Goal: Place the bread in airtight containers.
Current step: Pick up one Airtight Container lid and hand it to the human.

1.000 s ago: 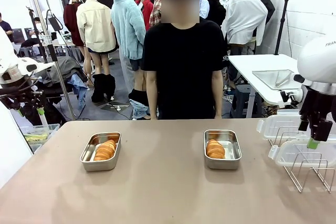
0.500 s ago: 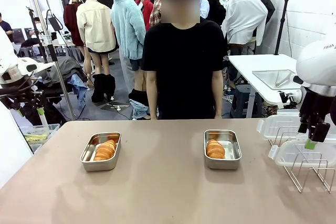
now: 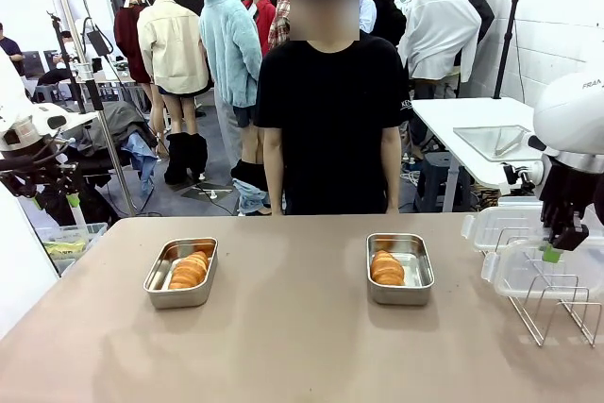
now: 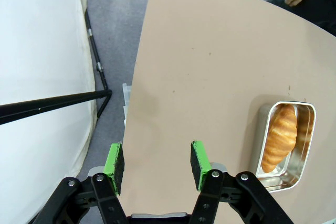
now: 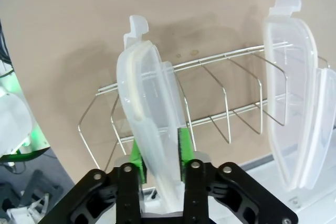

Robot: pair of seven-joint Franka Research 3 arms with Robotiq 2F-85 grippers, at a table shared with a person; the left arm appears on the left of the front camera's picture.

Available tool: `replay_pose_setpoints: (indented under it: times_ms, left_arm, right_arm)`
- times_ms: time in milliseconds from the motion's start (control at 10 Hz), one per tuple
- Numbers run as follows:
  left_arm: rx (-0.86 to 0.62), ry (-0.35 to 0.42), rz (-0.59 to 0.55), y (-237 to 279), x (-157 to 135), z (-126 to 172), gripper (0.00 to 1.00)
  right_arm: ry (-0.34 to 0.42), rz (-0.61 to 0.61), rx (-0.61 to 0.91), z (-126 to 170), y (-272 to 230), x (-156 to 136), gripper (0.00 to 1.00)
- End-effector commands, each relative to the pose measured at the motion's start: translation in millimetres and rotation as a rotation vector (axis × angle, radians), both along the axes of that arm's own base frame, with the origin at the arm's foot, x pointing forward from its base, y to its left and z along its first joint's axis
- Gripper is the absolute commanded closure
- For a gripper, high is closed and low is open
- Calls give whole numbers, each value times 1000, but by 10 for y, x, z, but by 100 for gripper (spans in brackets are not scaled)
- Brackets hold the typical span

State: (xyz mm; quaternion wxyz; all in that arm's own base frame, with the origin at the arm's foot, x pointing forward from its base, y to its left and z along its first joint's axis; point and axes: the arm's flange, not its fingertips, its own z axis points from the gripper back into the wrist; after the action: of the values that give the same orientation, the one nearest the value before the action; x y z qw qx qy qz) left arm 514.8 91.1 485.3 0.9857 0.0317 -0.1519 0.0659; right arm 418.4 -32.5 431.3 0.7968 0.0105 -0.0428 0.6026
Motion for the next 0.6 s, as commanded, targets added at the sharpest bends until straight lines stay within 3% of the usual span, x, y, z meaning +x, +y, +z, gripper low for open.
replay_pose_setpoints:
  times_ms: [0,100,500]
  left_arm:
    - [14,-1,21,-13,0,11,33]
    - [14,-1,21,-13,0,11,33]
    - [14,-1,21,-13,0,11,33]
  right_arm:
    - [-12,-35,-5,-7,-7,55,100]
    - [15,-19,22,3,-12,63,100]
    - [-1,-6,0,6,-6,3,100]
